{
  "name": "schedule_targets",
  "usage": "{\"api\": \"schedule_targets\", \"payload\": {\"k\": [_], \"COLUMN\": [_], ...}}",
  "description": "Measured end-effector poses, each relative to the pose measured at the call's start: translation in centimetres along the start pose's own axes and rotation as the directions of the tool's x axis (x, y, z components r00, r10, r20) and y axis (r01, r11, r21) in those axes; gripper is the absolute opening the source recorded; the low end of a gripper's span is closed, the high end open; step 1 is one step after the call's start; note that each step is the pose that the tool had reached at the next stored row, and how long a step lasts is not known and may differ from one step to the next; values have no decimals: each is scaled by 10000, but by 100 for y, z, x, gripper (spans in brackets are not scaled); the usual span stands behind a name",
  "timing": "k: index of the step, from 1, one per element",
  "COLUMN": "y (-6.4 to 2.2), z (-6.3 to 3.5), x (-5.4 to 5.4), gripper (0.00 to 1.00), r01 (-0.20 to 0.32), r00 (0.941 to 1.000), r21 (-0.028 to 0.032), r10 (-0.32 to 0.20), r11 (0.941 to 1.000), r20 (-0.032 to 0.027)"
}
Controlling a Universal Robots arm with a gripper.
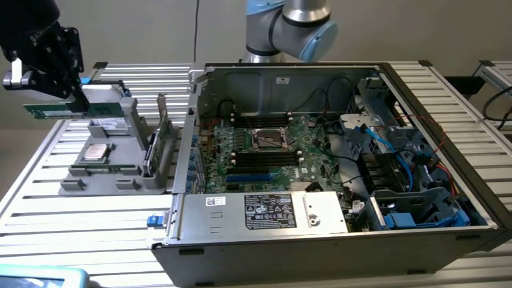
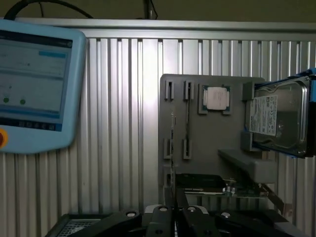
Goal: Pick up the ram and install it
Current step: 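Pick up the ram and move it above insertion slot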
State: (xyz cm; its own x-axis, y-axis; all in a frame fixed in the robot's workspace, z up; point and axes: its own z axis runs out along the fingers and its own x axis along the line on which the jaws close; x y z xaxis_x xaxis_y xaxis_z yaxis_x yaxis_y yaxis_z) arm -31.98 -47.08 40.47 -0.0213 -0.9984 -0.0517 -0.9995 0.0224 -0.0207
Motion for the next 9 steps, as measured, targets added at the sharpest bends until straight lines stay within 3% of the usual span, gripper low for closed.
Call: {"api": "schedule_targets", "payload": {"k": [9], "y": [-376], "z": [-229], "x": [96], "gripper": [14], "r01": [-6], "r00": [9997], "r21": [-6], "r10": [6], "r11": [10000], "r20": [252]}}
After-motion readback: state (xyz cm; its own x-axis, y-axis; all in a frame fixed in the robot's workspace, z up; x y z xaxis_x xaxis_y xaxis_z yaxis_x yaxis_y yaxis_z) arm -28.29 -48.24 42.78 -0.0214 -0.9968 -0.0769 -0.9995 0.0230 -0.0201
